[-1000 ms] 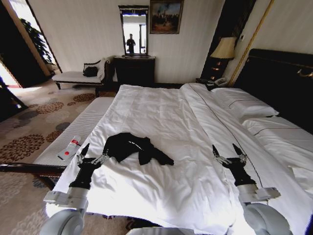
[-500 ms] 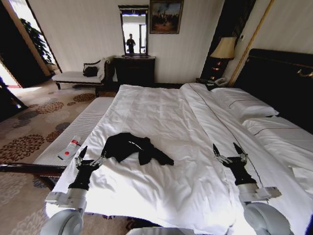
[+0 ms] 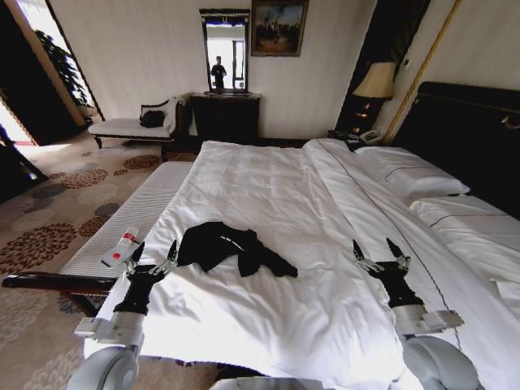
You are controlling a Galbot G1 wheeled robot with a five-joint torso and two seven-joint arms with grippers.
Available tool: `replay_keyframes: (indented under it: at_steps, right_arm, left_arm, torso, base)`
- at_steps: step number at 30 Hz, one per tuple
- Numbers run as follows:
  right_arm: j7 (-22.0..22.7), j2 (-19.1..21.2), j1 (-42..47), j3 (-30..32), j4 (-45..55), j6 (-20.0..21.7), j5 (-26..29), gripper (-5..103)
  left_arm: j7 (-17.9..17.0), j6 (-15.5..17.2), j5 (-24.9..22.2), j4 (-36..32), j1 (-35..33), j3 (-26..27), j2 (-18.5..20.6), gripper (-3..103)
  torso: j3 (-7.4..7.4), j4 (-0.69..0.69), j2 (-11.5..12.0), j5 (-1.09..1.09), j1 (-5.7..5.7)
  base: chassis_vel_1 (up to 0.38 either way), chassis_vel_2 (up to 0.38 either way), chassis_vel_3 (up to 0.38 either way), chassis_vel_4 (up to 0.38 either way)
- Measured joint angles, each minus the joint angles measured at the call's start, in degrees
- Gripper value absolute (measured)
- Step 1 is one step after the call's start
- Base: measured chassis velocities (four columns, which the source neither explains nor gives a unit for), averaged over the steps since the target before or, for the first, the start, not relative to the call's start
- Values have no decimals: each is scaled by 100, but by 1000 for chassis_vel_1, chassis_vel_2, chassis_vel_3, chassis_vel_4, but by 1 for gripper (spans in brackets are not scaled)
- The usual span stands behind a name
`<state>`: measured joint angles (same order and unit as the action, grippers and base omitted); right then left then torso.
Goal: Fold the clothes on the bed.
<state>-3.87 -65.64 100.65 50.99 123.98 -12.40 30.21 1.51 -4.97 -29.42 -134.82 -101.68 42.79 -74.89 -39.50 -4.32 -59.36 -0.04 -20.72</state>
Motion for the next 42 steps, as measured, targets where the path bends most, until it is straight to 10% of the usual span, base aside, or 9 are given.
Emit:
replay_keyframes:
  at_steps: [42]
  right_arm:
    - [-19,-212,-6,-109,-69,-147,-93,100]
  left_arm:
    - [2,44,-133,225,175,-26,45,100]
  torso:
    - [0,-1,0,0,0]
  base:
    - [41,78,-43,-81]
